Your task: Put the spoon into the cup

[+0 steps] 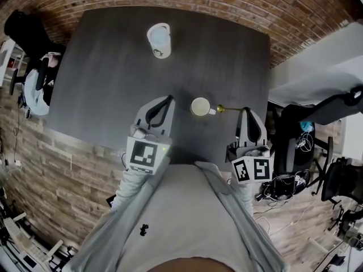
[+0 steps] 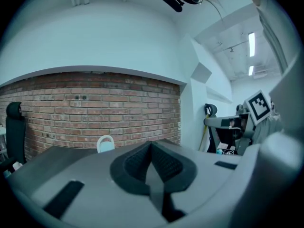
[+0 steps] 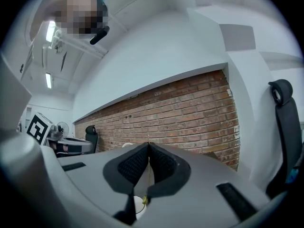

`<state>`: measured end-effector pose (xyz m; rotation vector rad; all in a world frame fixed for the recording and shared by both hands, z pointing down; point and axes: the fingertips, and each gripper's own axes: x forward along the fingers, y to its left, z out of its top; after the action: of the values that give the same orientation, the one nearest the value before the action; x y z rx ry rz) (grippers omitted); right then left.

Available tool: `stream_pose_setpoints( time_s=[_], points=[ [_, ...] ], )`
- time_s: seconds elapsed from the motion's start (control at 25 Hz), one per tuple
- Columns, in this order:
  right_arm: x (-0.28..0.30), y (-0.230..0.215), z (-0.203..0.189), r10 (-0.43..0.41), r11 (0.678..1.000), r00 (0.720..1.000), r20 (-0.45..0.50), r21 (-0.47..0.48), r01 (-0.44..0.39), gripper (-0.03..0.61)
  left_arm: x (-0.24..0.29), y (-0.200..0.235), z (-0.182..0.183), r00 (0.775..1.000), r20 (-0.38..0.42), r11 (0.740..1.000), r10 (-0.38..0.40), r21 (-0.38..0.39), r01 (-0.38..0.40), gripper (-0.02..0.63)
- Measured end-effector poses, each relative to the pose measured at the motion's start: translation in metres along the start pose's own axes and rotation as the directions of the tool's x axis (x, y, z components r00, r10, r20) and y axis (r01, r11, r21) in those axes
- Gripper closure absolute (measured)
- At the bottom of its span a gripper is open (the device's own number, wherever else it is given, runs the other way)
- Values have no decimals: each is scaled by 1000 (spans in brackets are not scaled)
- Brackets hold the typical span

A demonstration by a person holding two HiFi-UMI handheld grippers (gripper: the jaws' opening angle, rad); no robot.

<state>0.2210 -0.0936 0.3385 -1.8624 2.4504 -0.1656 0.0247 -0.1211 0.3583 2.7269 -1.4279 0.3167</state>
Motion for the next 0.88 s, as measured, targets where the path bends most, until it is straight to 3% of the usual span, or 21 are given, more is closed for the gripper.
stream_pose_setpoints(
  time_s=[0.12,0.32,0.88],
  points=[
    [7,7,0,11,1000,1000,-6,-6,-11,558,6,3,2,1000,3,1000,-8,-19,8,594],
    [18,17,-8,32,999,999,-29,-10,-33,558,14,7,0,999,15,999,-40,28,40,594],
    [38,25,-51,91,996,987,-129,37,-87,558,22,7,-23,998,-41,998,-56,-2,56,594]
  ],
)
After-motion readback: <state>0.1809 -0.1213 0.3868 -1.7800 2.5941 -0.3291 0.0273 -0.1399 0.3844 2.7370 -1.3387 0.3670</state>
